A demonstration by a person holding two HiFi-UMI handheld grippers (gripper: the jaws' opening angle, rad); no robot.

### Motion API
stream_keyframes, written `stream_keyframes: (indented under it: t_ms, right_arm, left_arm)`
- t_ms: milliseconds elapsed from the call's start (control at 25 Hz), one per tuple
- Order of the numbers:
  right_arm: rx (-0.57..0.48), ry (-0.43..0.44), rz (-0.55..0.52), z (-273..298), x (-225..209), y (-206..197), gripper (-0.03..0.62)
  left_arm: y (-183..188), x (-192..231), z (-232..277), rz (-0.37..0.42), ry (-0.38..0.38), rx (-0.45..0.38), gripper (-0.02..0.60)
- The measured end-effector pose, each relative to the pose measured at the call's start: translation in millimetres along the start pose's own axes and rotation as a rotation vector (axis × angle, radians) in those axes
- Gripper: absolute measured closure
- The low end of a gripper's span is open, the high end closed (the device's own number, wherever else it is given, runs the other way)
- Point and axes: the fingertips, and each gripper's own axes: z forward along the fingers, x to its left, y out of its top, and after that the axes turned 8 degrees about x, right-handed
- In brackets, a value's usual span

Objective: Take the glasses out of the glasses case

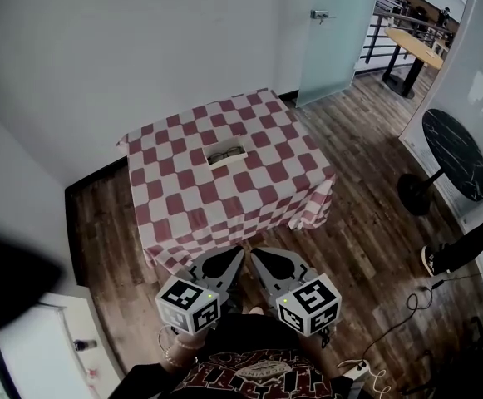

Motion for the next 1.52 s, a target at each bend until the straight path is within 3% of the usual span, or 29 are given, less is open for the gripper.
stream_keyframes:
  t_ms: [1040, 1520]
  right_arm:
    - [0.013, -0.111, 0.034, 117, -94, 62, 0.576]
    - [0.028, -0.118, 0.052, 165, -104, 73, 0.576]
  left_arm:
    - [65, 124, 81, 0.041, -0.115, 0.057, 0.574]
    - [73, 170, 85, 0.056, -0.123, 0.088, 0.574]
